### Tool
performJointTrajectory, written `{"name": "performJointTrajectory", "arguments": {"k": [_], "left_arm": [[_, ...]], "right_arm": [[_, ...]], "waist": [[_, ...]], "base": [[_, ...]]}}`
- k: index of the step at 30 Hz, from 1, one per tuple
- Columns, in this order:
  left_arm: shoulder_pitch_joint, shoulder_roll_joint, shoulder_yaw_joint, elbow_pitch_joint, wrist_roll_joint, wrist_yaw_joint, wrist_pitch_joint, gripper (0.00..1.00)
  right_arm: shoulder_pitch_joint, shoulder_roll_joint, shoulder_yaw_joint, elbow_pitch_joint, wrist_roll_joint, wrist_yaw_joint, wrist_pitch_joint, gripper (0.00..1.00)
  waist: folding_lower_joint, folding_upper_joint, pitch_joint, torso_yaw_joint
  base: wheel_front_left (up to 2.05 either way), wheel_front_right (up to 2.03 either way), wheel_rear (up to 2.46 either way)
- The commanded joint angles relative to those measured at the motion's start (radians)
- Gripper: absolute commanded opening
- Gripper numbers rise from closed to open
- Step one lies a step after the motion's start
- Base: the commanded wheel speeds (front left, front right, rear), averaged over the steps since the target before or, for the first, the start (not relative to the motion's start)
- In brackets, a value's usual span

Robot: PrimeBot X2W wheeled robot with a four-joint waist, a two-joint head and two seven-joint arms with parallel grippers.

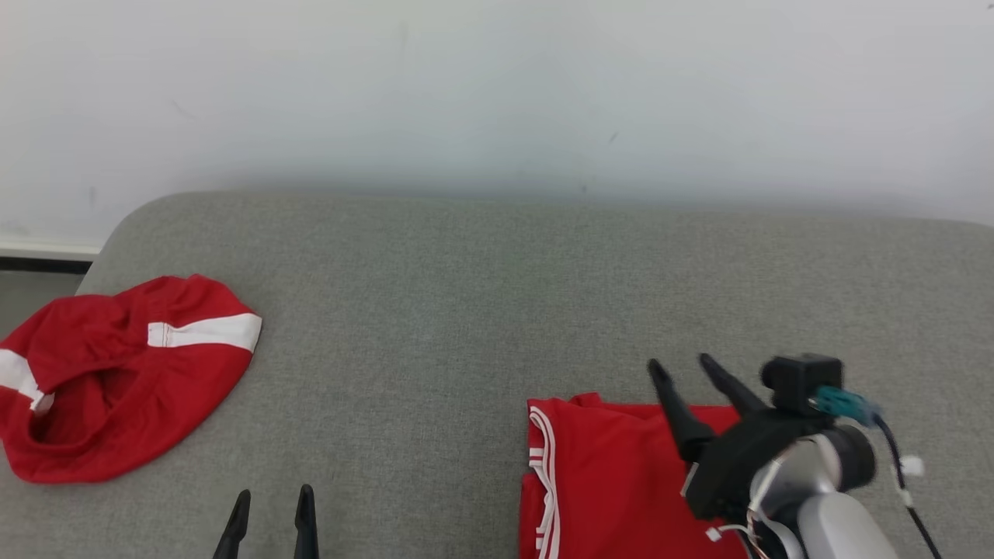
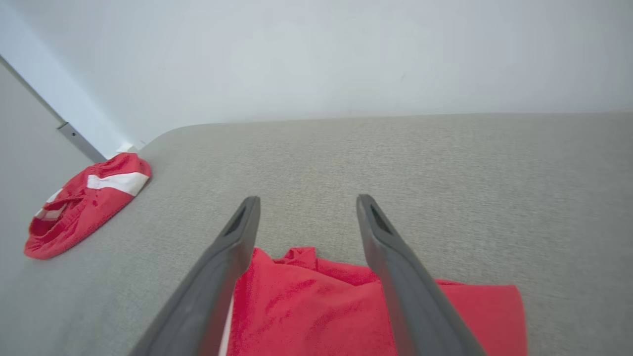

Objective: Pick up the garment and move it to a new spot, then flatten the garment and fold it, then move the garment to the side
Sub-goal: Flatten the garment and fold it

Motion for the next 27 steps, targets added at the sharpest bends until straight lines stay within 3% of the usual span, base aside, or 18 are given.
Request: {"name": "performJointTrajectory", "arguments": {"k": [1, 11, 27], "left_arm": [[0.006, -0.001, 0.007, -0.002, 0.005, 0.001, -0.003, 1.0], [0.004, -0.001, 0.032, 0.019, 0.012, -0.009, -0.003, 1.0], [0.029, -0.001, 0.068, 0.064, 0.051, -0.027, -0.003, 1.0]], "right_arm": [[0.036, -0.015, -0.025, -0.026, -0.025, -0.002, -0.026, 1.0], [0.204, -0.076, -0.119, -0.141, -0.108, -0.002, -0.176, 1.0], [0.331, -0.132, -0.096, -0.046, -0.084, -0.002, -0.379, 1.0]], "waist": [[0.0, 0.0, -0.018, -0.015], [0.0, 0.0, -0.053, -0.055], [0.0, 0.0, -0.1, -0.089]], "base": [[0.0, 0.0, 0.0], [0.0, 0.0, 0.0], [0.0, 0.0, 0.0]]}}
